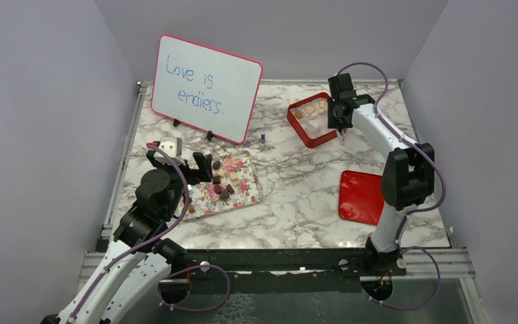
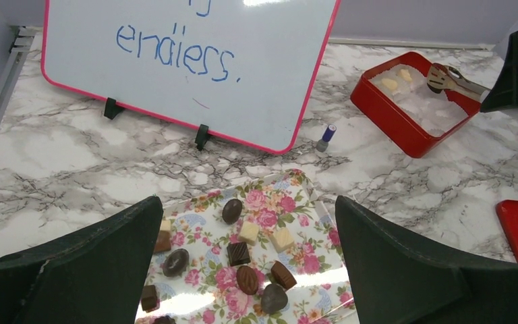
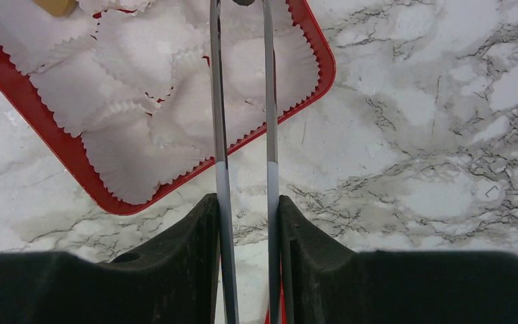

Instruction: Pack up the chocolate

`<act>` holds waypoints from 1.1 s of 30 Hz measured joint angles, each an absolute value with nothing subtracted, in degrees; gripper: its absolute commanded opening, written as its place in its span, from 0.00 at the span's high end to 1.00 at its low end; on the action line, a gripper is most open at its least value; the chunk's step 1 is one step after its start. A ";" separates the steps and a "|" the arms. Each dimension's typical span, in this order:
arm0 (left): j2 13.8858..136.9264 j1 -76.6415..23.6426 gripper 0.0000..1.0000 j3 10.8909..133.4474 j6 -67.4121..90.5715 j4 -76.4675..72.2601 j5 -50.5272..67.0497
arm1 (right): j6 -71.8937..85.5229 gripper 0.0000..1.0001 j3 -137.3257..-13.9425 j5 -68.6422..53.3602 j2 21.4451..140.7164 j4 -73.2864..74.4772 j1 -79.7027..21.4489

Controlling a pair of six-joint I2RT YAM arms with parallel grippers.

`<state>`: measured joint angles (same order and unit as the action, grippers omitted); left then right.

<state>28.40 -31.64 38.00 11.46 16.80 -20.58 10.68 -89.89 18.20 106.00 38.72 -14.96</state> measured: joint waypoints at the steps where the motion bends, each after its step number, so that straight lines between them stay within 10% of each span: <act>1: 28.08 -31.64 0.01 38.00 11.46 16.80 -20.60 | 10.57 0.71 -90.26 18.24 106.61 38.59 -14.87; 33: 27.07 -31.64 0.01 38.00 11.46 16.78 -20.58 | 9.45 0.59 -90.74 18.31 104.57 40.10 -14.57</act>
<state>27.07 -31.64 38.00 11.46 16.78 -20.58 9.45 -90.74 18.31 104.57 40.10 -14.57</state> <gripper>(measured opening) 0.991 0.424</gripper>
